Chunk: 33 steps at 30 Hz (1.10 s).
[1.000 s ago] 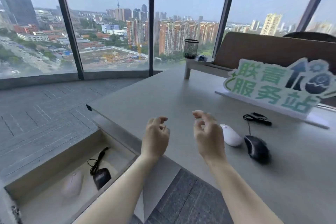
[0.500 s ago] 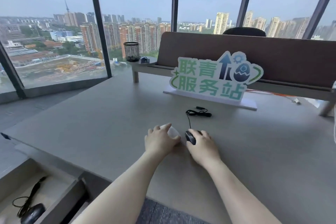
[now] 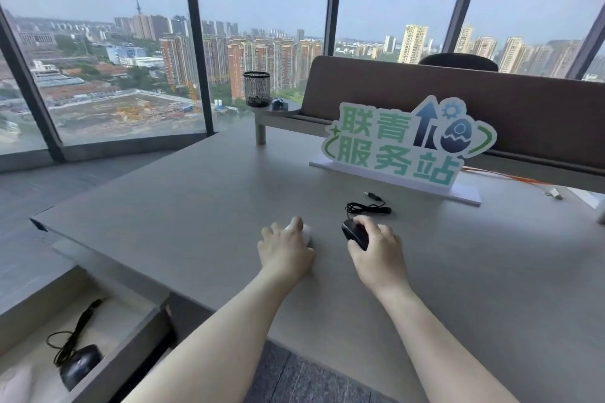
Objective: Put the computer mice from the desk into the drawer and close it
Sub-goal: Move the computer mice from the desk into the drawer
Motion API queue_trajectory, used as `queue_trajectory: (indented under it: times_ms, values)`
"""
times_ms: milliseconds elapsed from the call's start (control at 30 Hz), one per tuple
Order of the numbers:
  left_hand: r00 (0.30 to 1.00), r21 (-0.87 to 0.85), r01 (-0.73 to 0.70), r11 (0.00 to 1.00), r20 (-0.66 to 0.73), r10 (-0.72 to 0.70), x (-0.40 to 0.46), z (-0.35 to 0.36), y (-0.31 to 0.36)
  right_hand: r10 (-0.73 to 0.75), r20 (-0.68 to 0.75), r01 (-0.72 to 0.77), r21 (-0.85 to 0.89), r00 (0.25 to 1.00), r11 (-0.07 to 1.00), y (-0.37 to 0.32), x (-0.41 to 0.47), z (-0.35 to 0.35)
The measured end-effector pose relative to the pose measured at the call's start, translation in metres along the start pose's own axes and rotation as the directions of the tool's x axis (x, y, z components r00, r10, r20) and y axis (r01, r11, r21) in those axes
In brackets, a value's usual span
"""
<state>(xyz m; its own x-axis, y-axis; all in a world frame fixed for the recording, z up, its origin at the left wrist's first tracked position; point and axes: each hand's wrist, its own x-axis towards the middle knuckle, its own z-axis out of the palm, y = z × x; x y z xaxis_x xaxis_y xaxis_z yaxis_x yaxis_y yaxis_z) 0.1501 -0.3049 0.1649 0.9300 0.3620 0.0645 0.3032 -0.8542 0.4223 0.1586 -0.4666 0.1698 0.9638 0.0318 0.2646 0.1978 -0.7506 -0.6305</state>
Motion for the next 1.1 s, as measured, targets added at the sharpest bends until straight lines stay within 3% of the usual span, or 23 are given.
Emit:
queue_trajectory:
  times_ms: [100,267,433,633,833,967,1100]
  values:
    - [0.999,0.030,0.008,1.000,-0.036,-0.007,-0.014,-0.013,-0.032,-0.040,-0.050,0.045,0.107,0.998,0.993,-0.037,-0.009,-0.001]
    - [0.975,-0.126,0.030,0.992,-0.213,-0.056,-0.039,-0.067,-0.102,-0.199,-0.054,0.207,0.246,0.978,0.947,-0.110,-0.027,0.006]
    - [0.896,-0.281,0.118,0.953,-0.383,-0.224,-0.073,-0.142,-0.198,-0.375,-0.057,0.351,0.504,0.925,0.789,-0.212,-0.063,0.025]
    - [0.763,-0.327,0.372,0.869,-0.426,-0.487,-0.133,-0.181,-0.327,-0.493,0.059,0.315,0.702,0.868,0.639,-0.300,-0.110,0.078]
    - [0.664,-0.294,0.612,0.734,-0.314,-0.679,-0.175,-0.159,-0.420,-0.518,0.334,0.181,0.679,0.788,0.712,-0.327,-0.164,0.180]
    - [0.675,-0.142,0.696,0.704,-0.204,-0.709,-0.174,-0.133,-0.451,-0.475,0.497,0.166,0.543,0.726,0.823,-0.323,-0.192,0.252]
    - [0.692,0.060,0.722,0.689,-0.072,-0.718,-0.166,-0.100,-0.466,-0.339,0.663,0.136,0.338,0.668,0.931,-0.307,-0.215,0.312]
